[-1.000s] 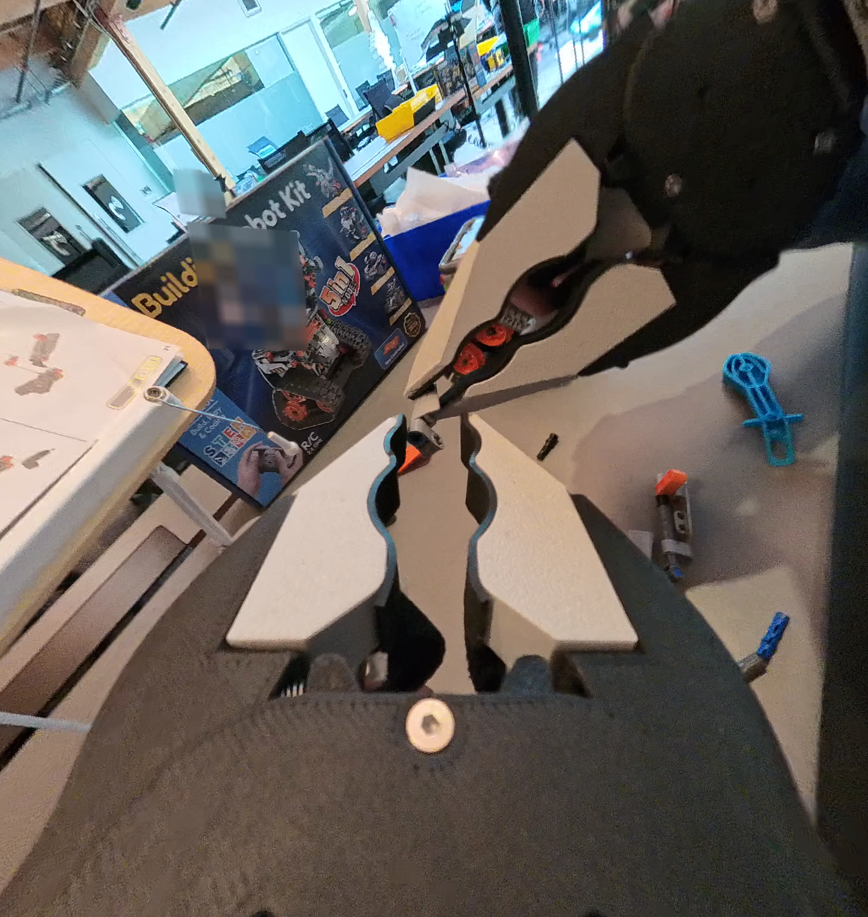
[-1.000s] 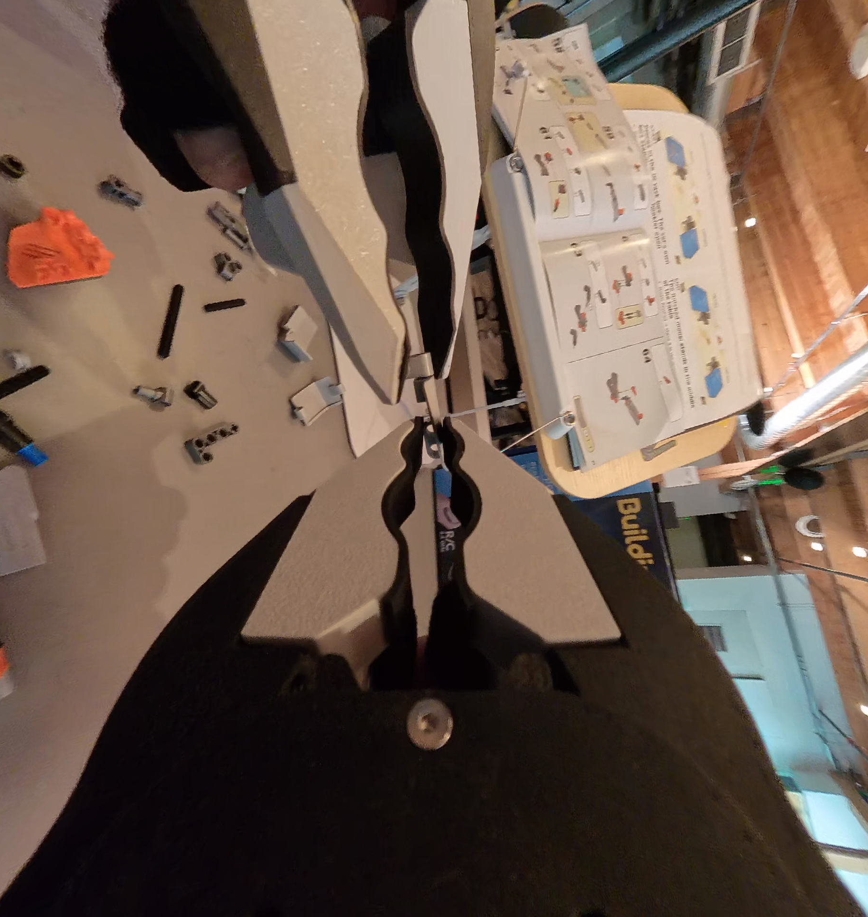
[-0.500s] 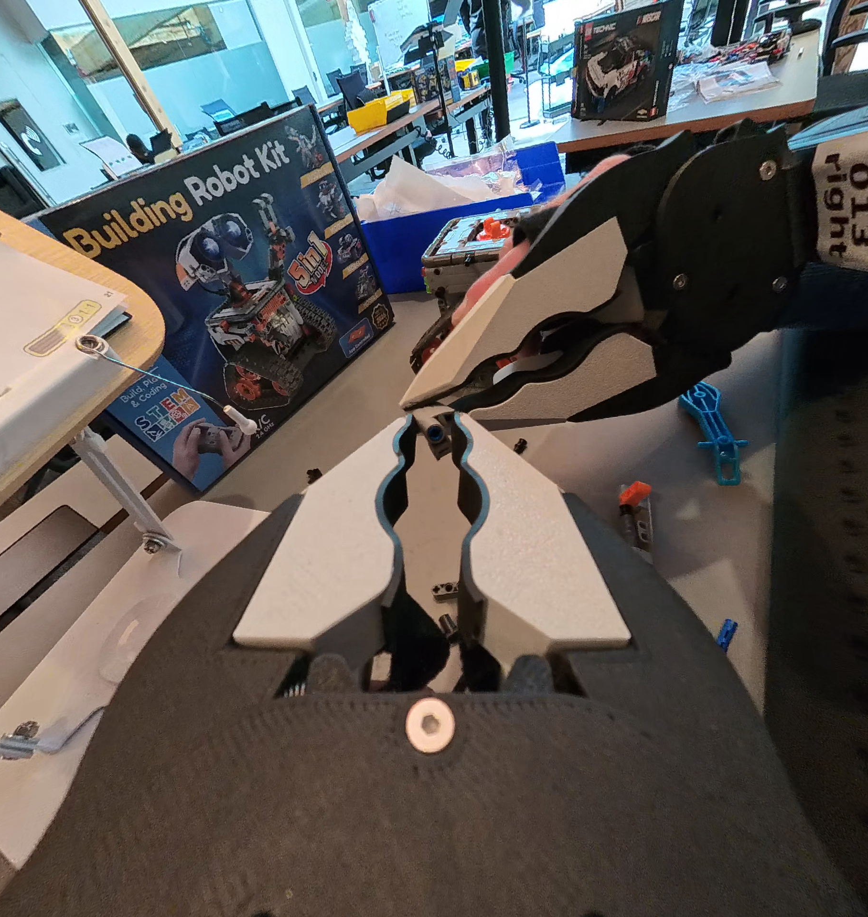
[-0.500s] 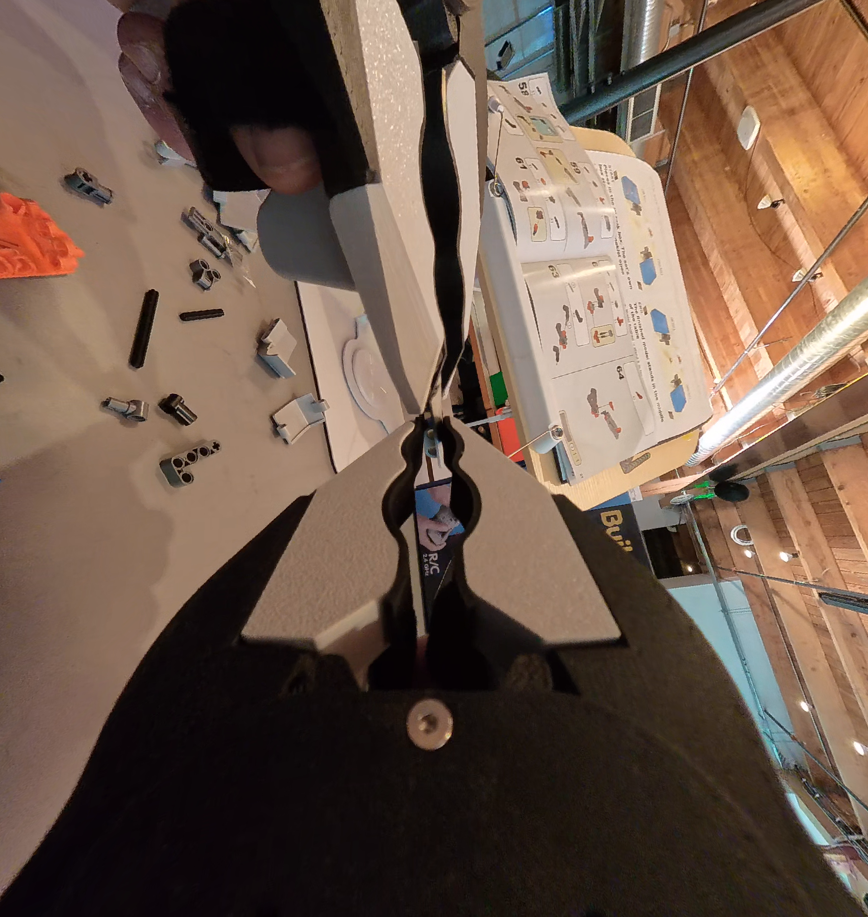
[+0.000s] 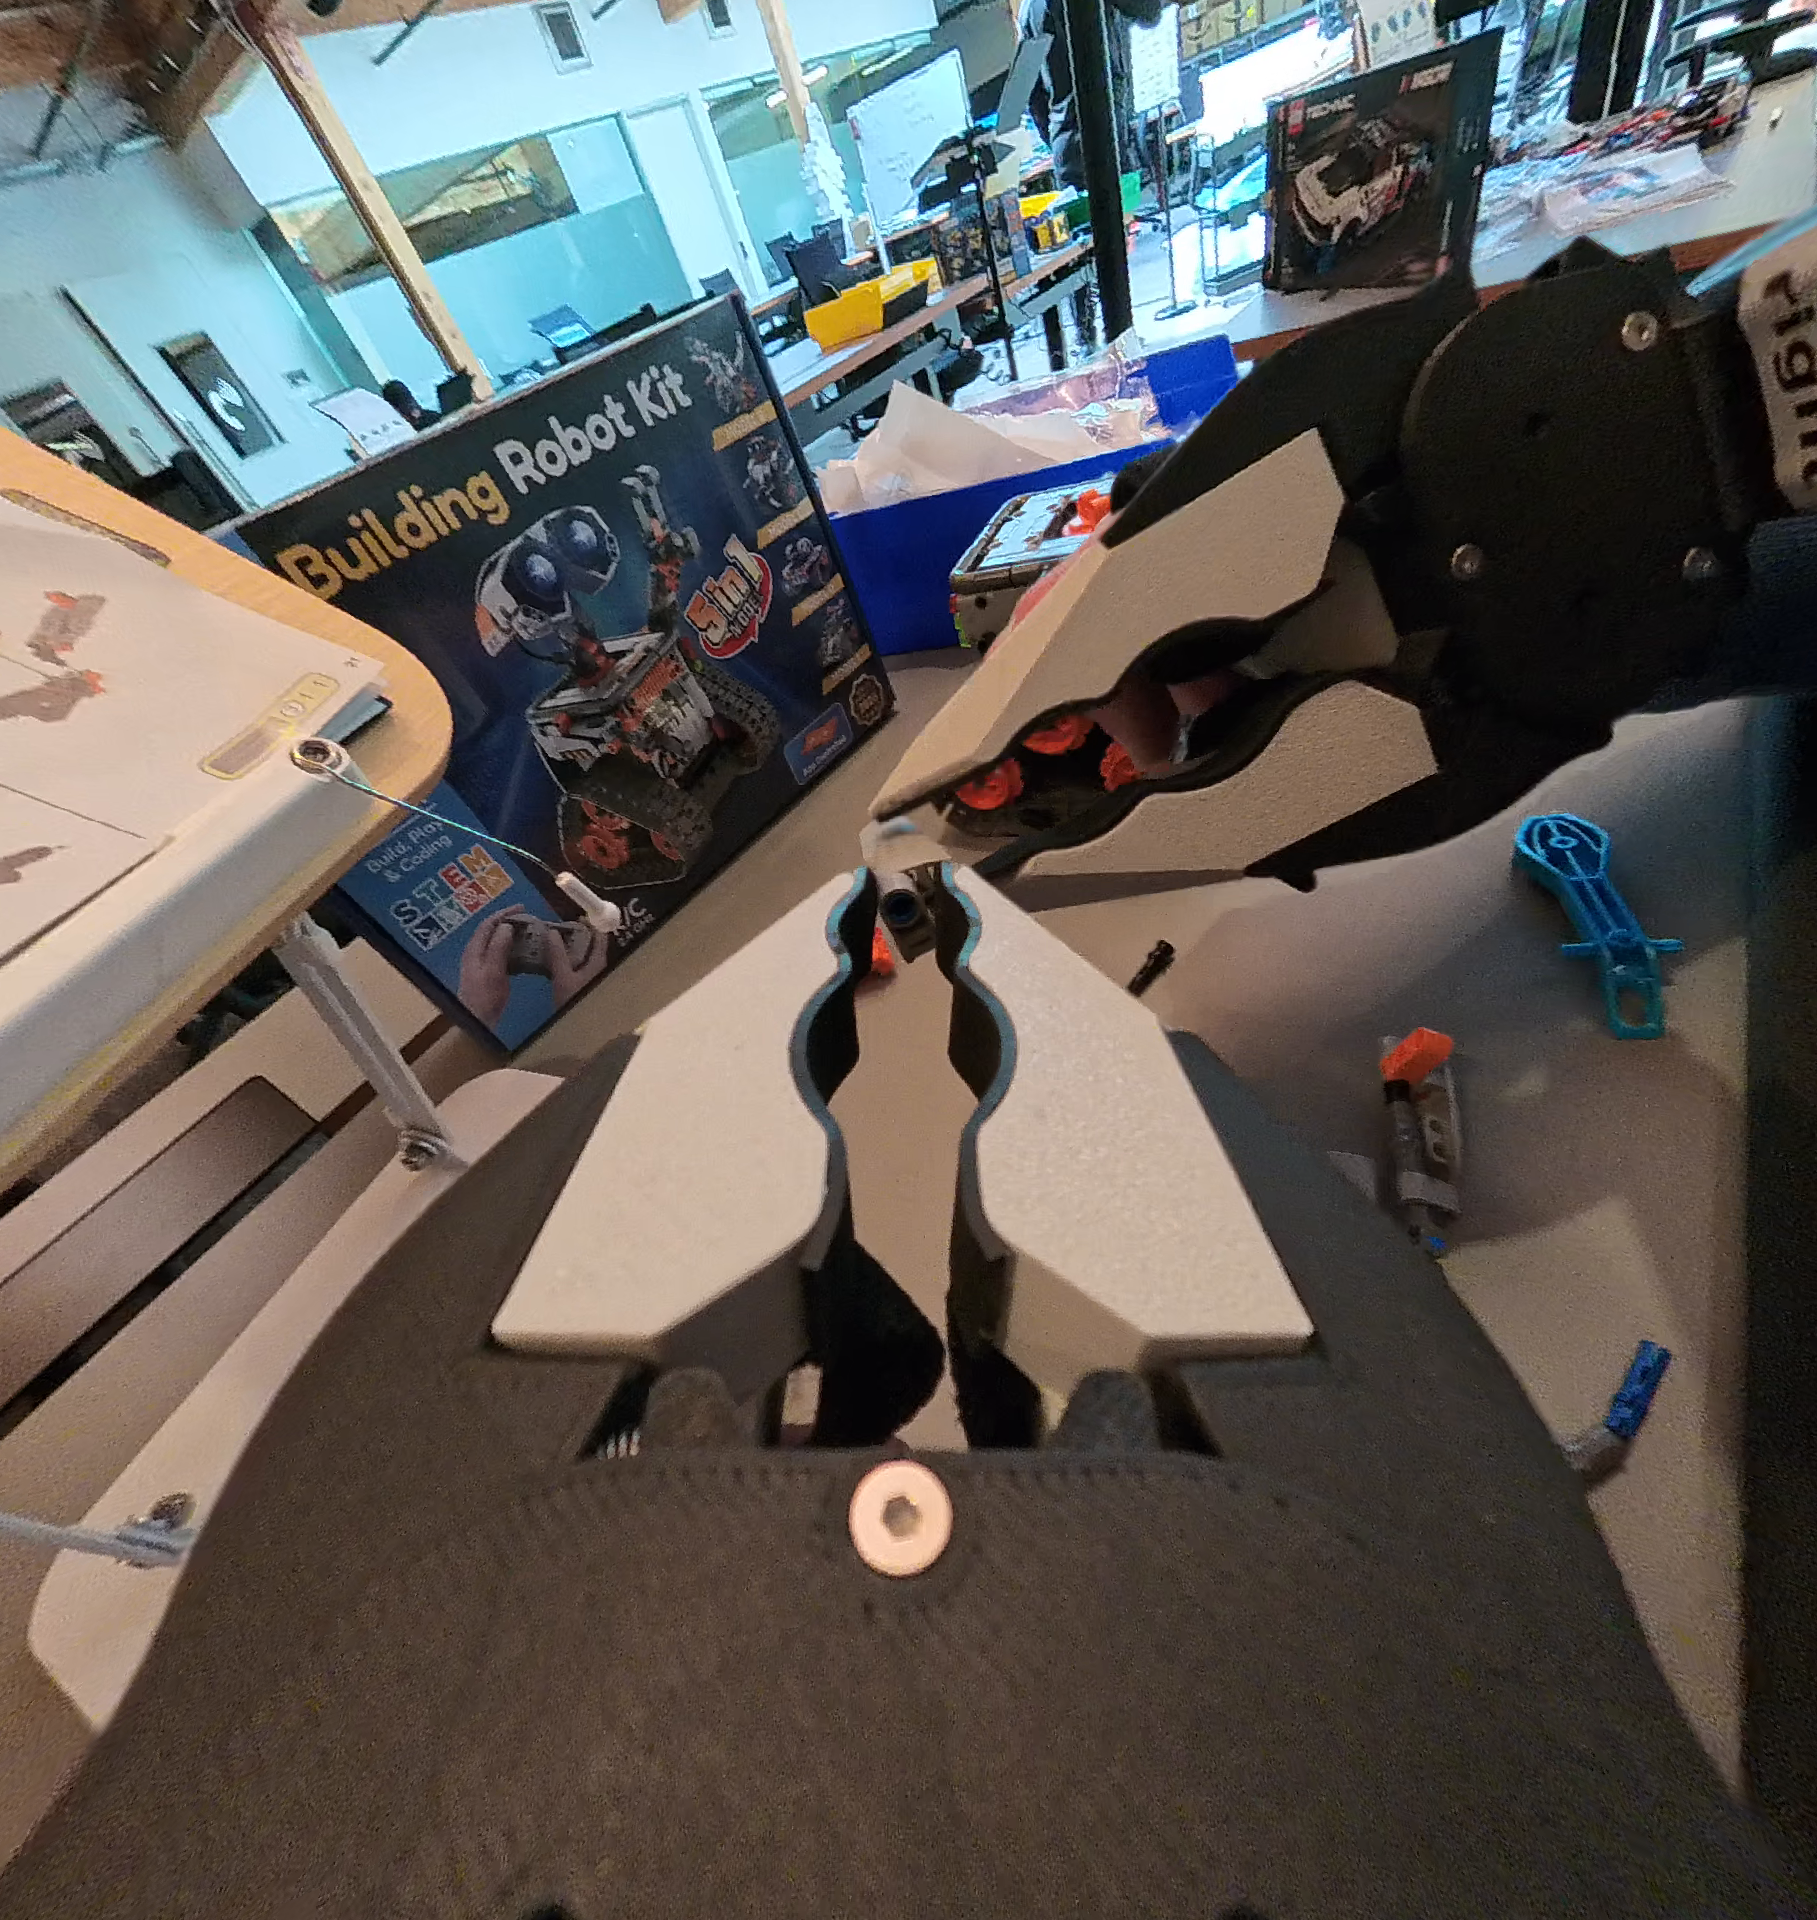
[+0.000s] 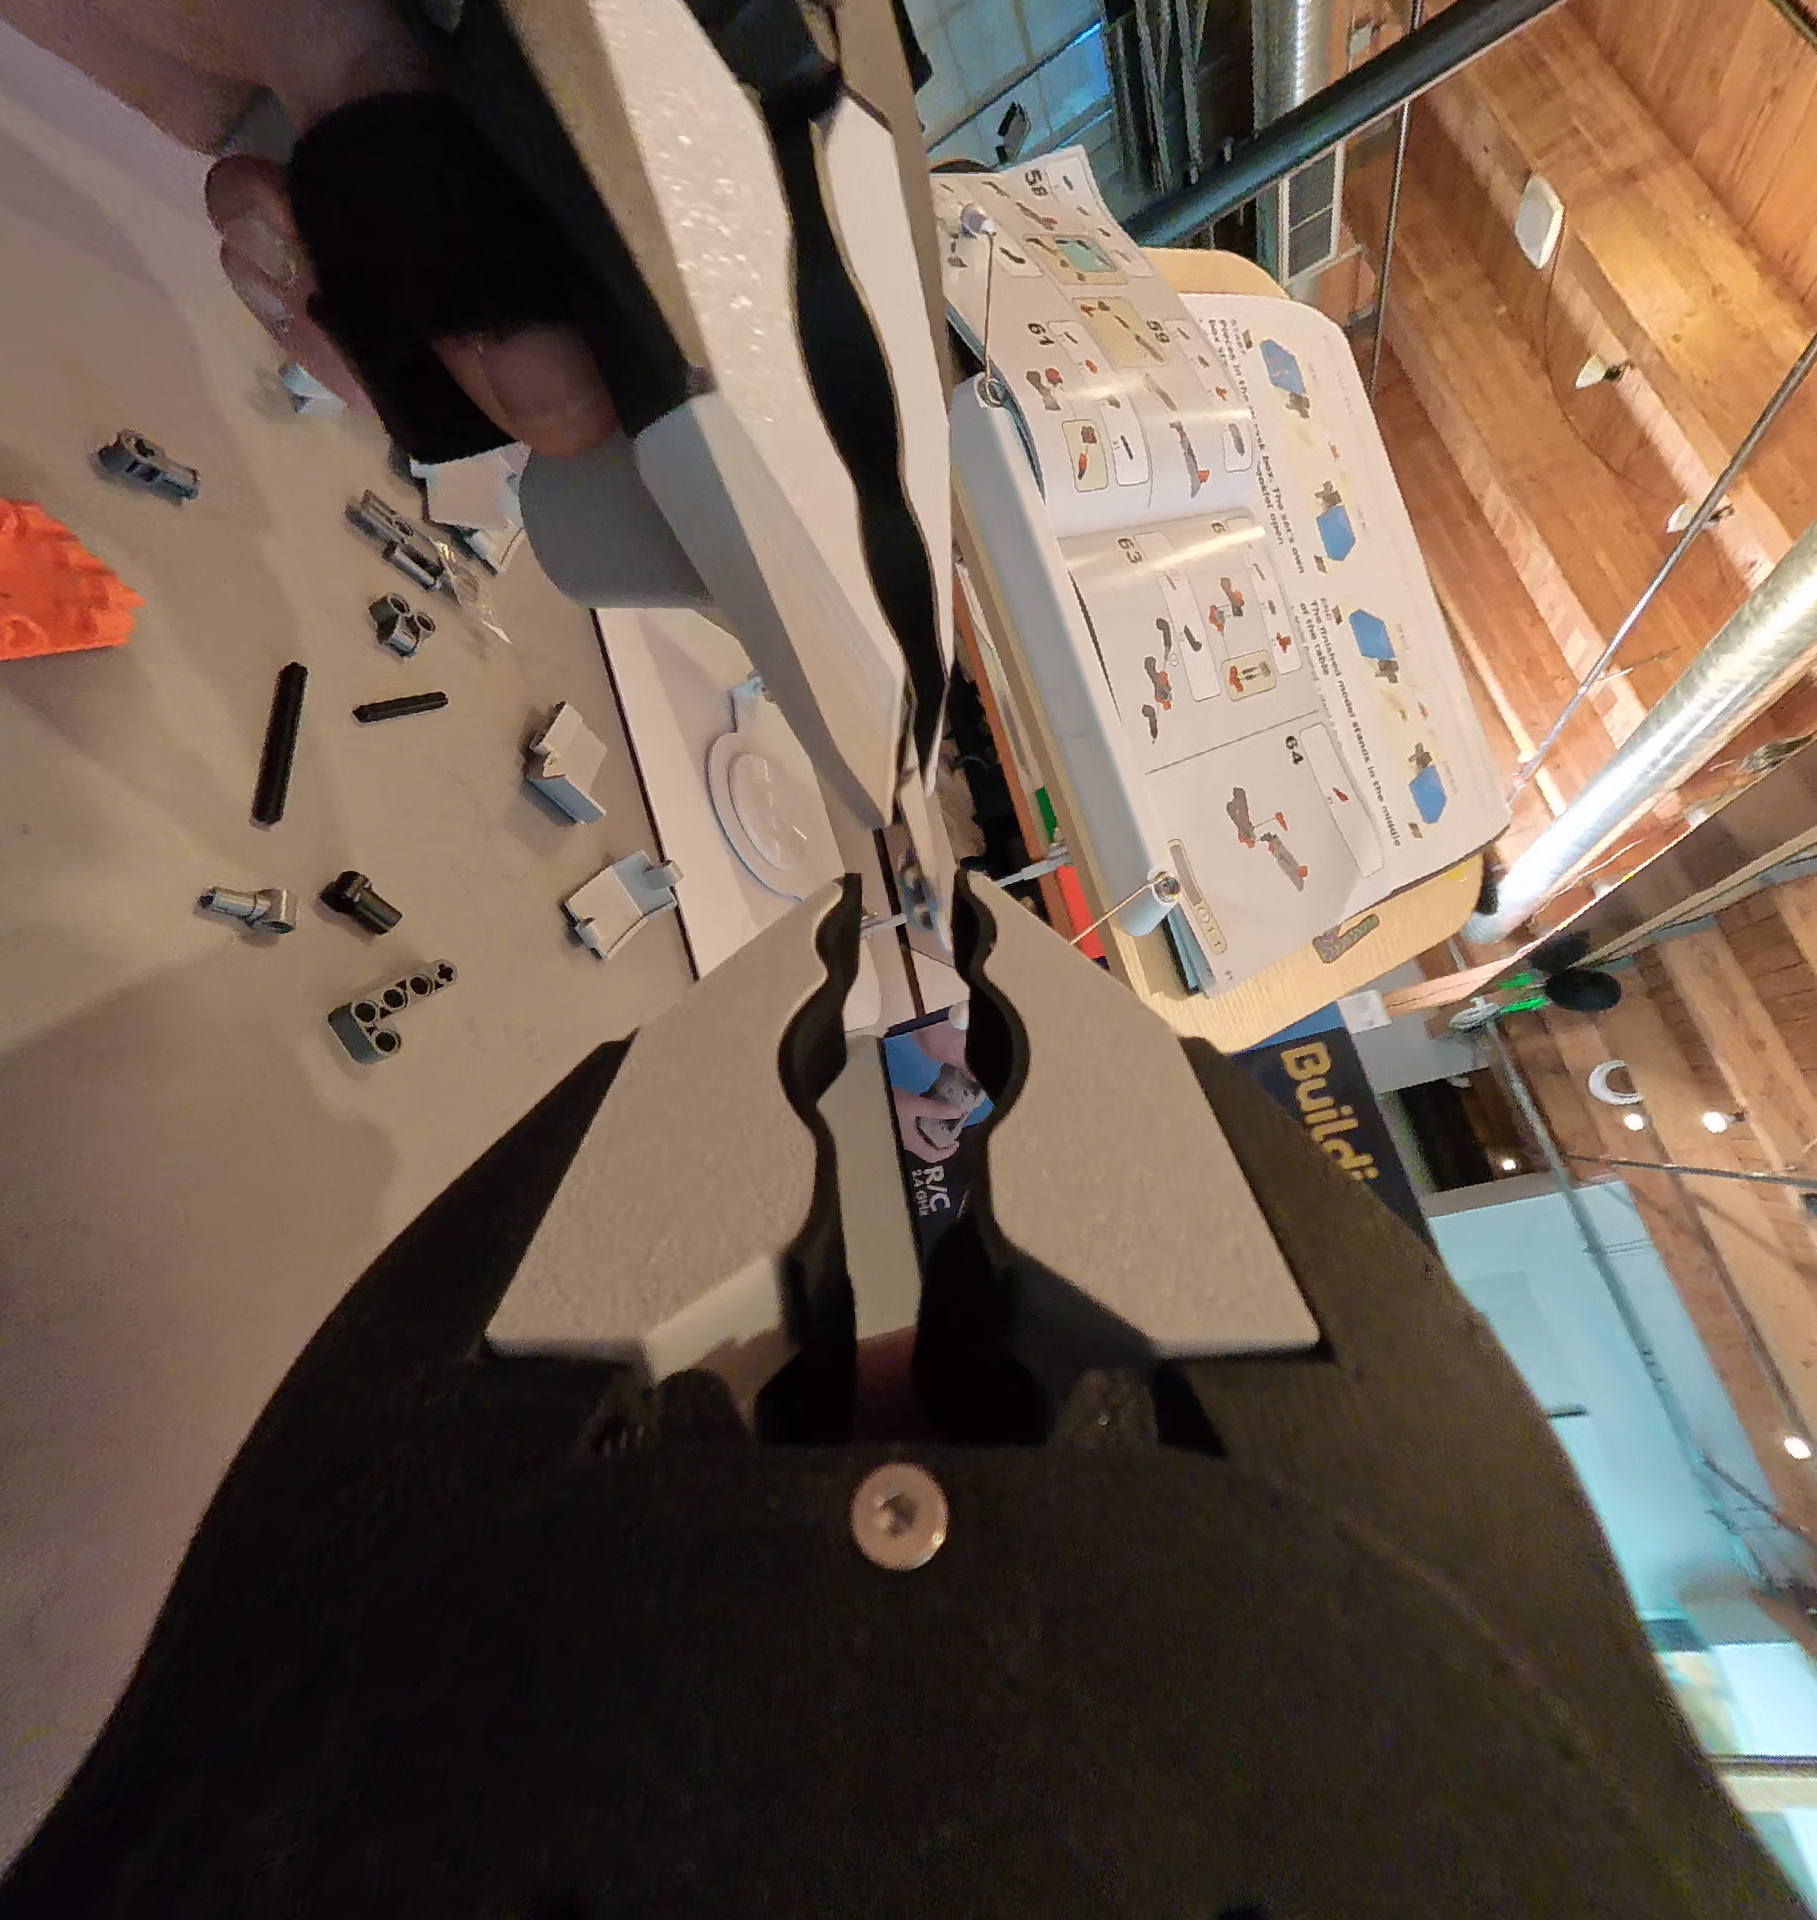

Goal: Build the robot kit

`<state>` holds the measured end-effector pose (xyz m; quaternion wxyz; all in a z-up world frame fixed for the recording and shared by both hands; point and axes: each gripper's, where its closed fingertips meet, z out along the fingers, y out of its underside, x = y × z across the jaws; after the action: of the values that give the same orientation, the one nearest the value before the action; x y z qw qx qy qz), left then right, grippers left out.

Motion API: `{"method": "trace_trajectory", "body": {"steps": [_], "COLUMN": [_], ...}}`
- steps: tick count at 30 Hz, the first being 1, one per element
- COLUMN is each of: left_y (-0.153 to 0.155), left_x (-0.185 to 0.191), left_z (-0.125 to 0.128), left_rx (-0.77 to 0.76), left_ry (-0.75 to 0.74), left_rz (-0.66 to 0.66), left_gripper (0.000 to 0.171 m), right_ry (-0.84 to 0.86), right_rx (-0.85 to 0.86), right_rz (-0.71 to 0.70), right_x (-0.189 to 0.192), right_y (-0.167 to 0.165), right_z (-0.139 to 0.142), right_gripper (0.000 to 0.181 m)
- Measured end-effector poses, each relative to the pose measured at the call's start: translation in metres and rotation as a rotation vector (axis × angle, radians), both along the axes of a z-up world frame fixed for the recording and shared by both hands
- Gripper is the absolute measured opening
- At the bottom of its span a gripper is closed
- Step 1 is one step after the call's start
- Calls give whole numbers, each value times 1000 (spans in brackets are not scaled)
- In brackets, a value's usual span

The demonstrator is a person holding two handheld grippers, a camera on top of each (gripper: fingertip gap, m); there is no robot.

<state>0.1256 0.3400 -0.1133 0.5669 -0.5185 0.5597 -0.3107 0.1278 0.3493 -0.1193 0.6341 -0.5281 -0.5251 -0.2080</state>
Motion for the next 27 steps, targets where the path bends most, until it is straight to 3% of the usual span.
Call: {"method": "trace_trajectory", "body": {"steps": [5, 12, 17, 27], "left_y": [3, -2, -10, -8], "left_x": [-1, 1, 5, 4], "left_z": [2, 4, 4, 6], "left_rx": [47, 157, 99, 28], "left_ry": [-7, -2, -29, -56], "left_rz": [17, 23, -30, -40], "left_gripper": [10, 10, 10, 13], "right_ry": [81, 63, 8, -49], "right_rx": [-57, -34, 21, 72], "right_rz": [-17, -9, -9, -23], "right_x": [13, 12, 8, 10], "right_y": [4, 1, 0, -1], "right_z": [5, 7, 6, 8], "right_gripper": [26, 24, 7, 4]}}
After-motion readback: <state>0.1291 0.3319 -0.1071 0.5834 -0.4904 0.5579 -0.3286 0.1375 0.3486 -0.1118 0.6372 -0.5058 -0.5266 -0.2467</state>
